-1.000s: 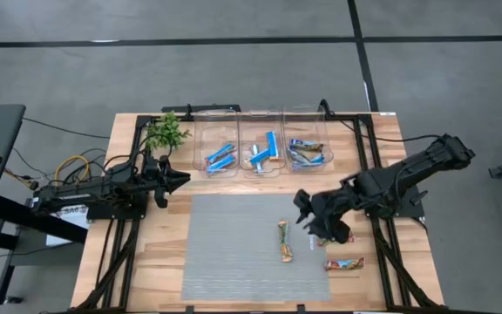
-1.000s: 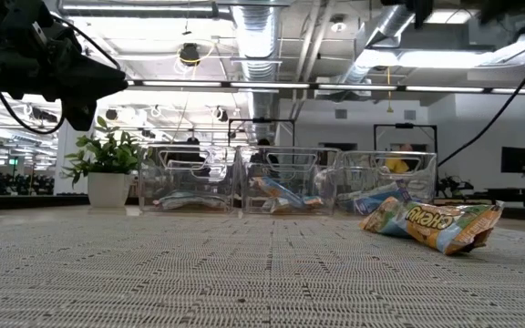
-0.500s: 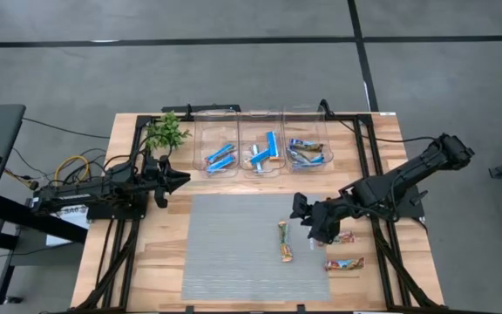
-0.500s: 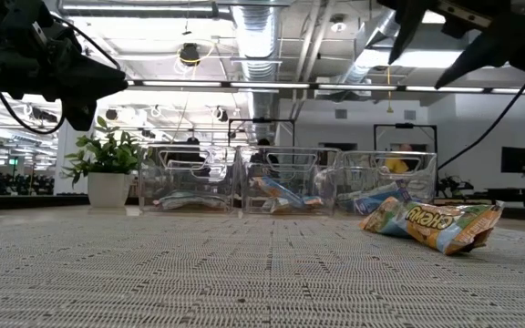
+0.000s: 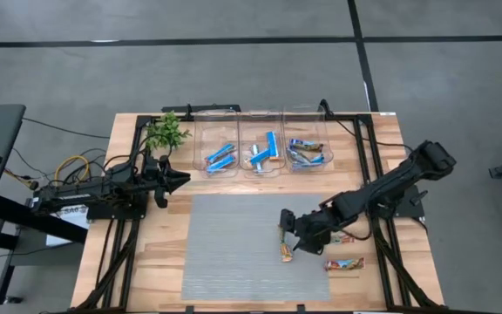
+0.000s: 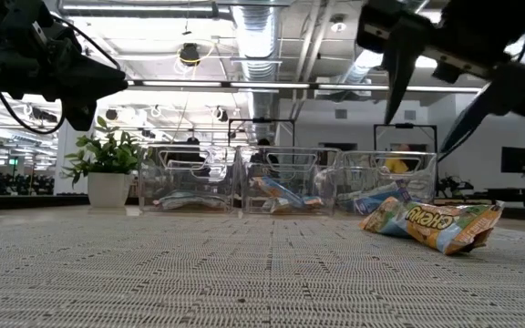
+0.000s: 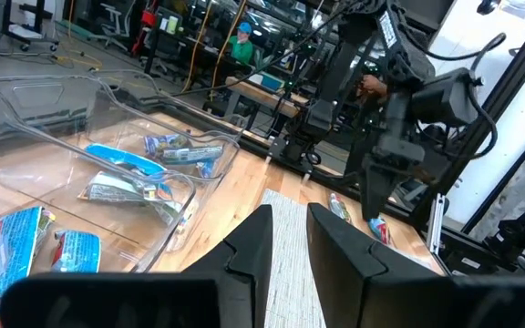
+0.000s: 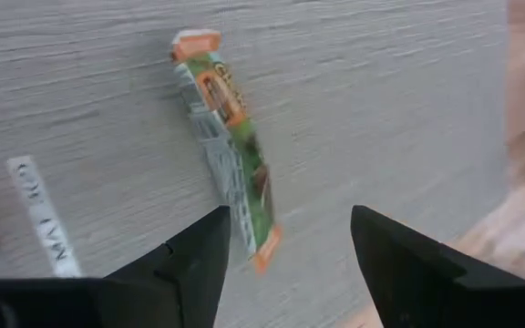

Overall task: Pick and place Granola Bars by type
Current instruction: Put the orange granola bar into the middle transparent bin

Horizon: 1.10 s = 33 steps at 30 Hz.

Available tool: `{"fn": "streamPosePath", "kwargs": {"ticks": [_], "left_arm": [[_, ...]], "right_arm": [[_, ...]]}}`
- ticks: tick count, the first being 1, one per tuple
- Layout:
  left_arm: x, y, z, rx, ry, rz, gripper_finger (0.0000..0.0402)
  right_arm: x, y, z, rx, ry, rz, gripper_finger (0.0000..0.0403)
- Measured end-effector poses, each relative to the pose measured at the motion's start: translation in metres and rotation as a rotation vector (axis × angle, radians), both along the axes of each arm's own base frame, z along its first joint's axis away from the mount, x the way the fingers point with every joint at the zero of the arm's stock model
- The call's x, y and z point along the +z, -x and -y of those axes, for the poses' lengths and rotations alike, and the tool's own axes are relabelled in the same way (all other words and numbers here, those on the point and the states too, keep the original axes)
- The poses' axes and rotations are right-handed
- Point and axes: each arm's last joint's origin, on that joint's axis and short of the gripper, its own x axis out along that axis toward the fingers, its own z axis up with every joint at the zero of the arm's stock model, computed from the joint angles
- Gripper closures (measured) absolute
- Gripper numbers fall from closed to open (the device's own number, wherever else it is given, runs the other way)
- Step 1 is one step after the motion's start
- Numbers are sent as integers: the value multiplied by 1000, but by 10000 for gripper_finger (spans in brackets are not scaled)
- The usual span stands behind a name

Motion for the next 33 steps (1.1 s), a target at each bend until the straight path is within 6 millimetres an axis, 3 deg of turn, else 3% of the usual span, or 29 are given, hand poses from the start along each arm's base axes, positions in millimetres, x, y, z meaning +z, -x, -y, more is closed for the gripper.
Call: {"fn": "streamPosePath", "kwargs": {"ticks": [15,24,33], "left_arm": [[0,0,0,1,0,0,339],[0,0,0,1,0,1,339],[0,0,0,0,0,0,339]], "right_arm": [[-45,-18,-9,89,36,-109,182],[-52,-41,-15,71,33,-115,184],[-54,-36,-12,84,20,-201,234]]}}
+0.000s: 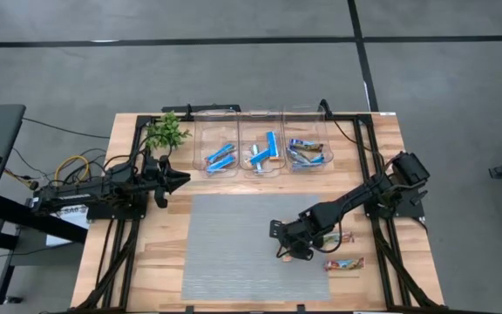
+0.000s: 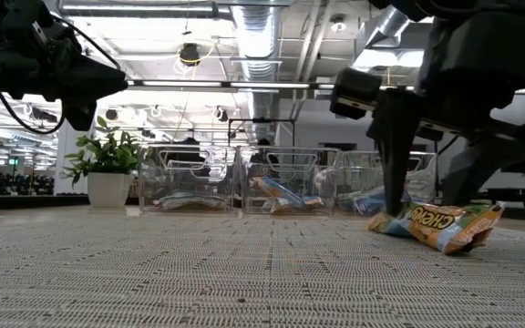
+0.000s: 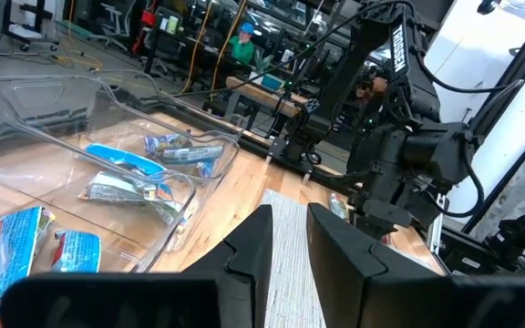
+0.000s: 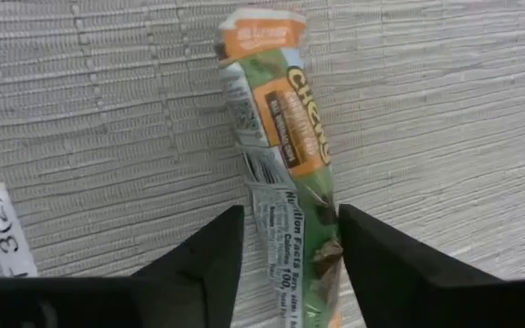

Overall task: Pick and place Granola Bars by type
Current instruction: Put the orange granola bar into the middle transparent bin

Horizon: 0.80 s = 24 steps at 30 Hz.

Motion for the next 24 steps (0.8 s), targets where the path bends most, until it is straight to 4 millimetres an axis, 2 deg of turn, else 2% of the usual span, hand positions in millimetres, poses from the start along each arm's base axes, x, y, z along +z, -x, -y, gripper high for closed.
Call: {"fn": "streamPosePath", "kwargs": {"ticks": [15,24], "left_arm": [[0,0,0,0,0,0,339],[0,0,0,0,0,0,339]], "right_arm": [[0,-1,2,-40,-15,-1,336],[0,-1,2,-123,-45,-9,373]]}}
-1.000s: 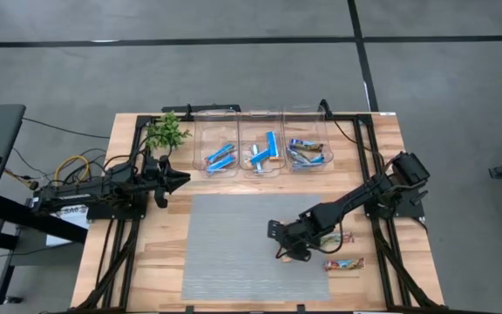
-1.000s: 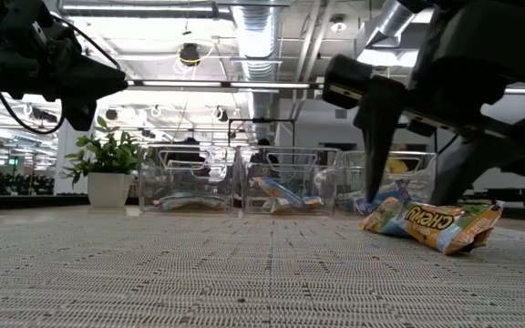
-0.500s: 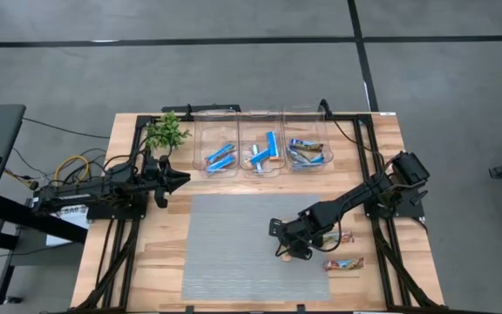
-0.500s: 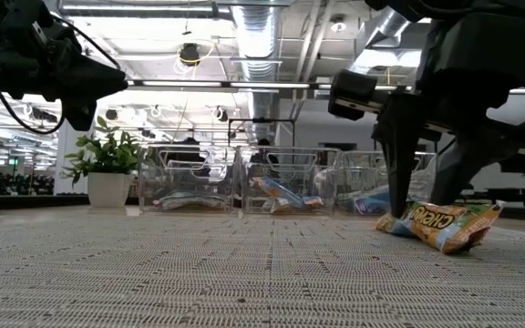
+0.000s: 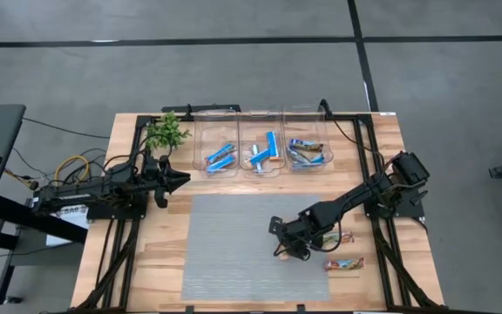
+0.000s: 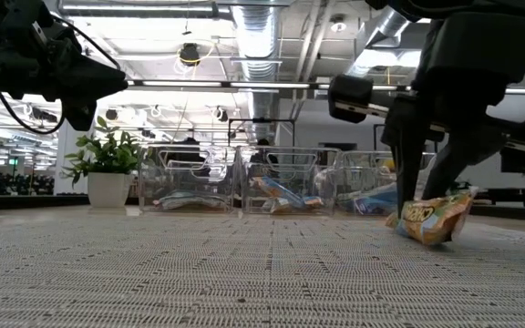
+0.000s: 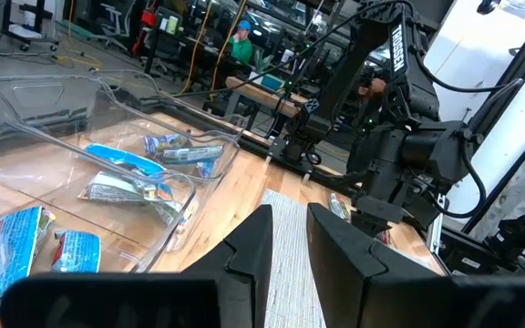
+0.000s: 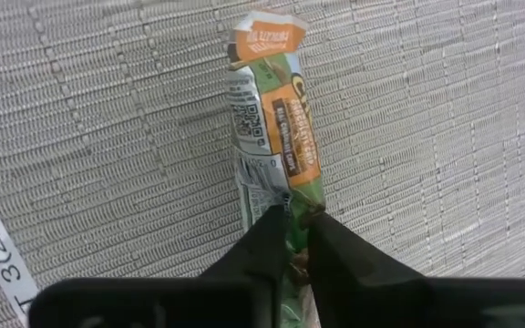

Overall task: Pick and place Granola Bars by type
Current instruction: Put the orange granola bar into the middle transparent bin

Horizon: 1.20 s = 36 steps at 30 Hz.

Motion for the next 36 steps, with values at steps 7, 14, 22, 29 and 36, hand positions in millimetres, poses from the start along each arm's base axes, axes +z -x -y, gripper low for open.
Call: {"fn": "streamPosePath", "kwargs": {"ticks": [7,14,22,29,36], "left_arm": [[0,0,0,0,0,0,339],[0,0,0,0,0,0,339],[0,0,0,0,0,0,339],[0,0,0,0,0,0,339],[0,0,0,0,0,0,339]], "right_arm": [[1,-1,-1,-119,-52,-3,392],[19,-7,5,-373,-202,68,397],[25,-16,29,-1009,-453,32,397],[27,-23,42,-1362,-655,-6,397],[48,-44,60,-1376,-1014,2,397]]}}
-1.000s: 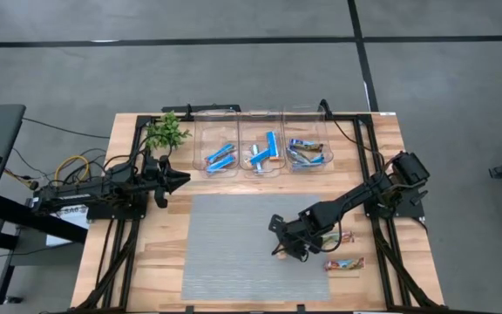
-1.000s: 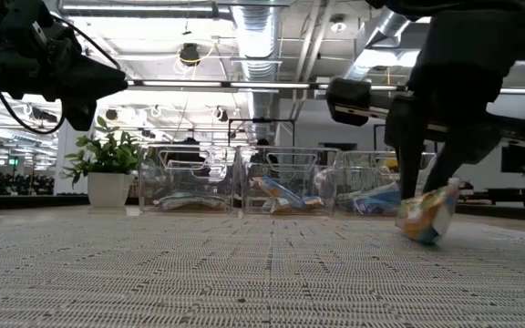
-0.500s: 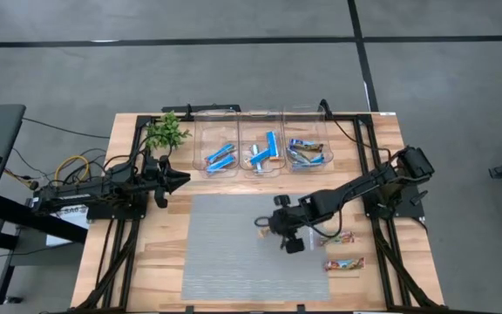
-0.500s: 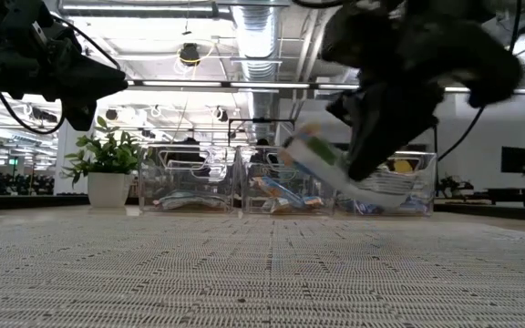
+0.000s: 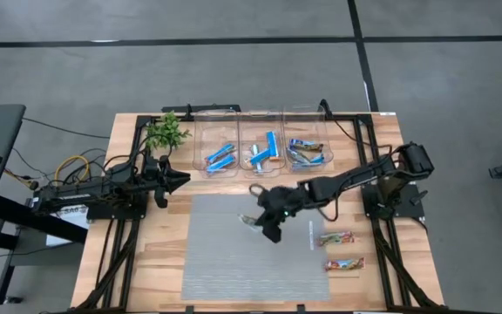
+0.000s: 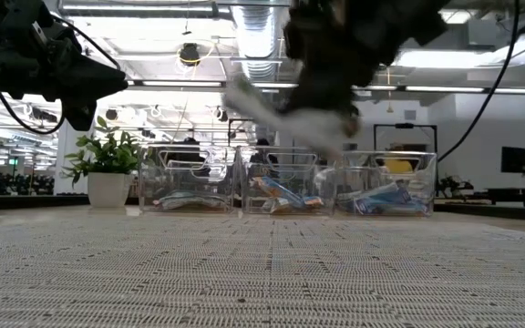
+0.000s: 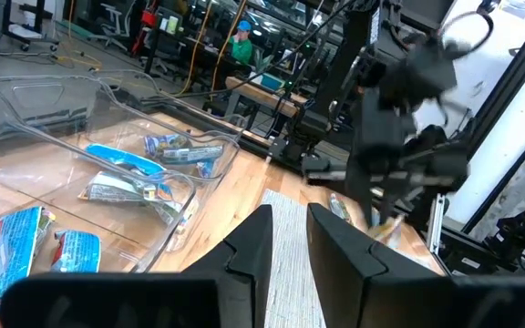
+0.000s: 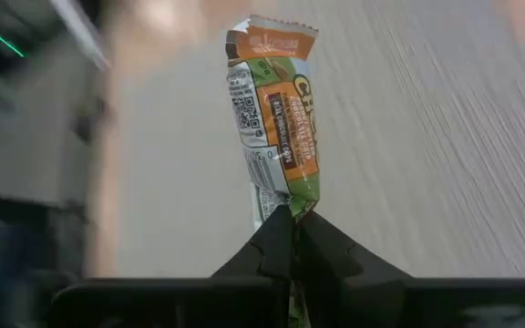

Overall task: Pick and place Granola Bars by type
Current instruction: Put the orange granola bar into the middle transparent bin

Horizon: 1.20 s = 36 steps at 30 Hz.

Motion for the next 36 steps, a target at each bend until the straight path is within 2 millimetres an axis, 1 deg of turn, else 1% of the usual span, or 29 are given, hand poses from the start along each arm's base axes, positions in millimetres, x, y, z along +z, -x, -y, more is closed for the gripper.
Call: {"fn": "streamPosePath", "kwargs": {"ticks": [2,5,7,9,14,16,20,23,26,32,36], "left_arm": [[0,0,0,0,0,0,339],[0,0,0,0,0,0,339],[0,0,0,0,0,0,339],[0,0,0,0,0,0,339],[0,0,0,0,0,0,339],[0,0,0,0,0,0,339],[0,0,0,0,0,0,339],[0,0,0,0,0,0,339],[0,0,0,0,0,0,339],[0,0,0,0,0,0,339],[0,0,0,0,0,0,339]], "right_arm": [[10,-4,9,-25,-51,69,397],[27,-8,28,-87,-82,179,397],[38,-10,44,-133,-84,247,397],[44,-12,64,-207,-68,306,397],[50,-8,119,-459,6,341,397],[48,-4,139,-554,52,327,397],[46,5,169,-690,139,293,397],[39,13,181,-775,202,208,397],[34,19,189,-803,275,137,397],[29,24,194,-812,298,69,397],[29,25,195,-803,305,67,397]]}}
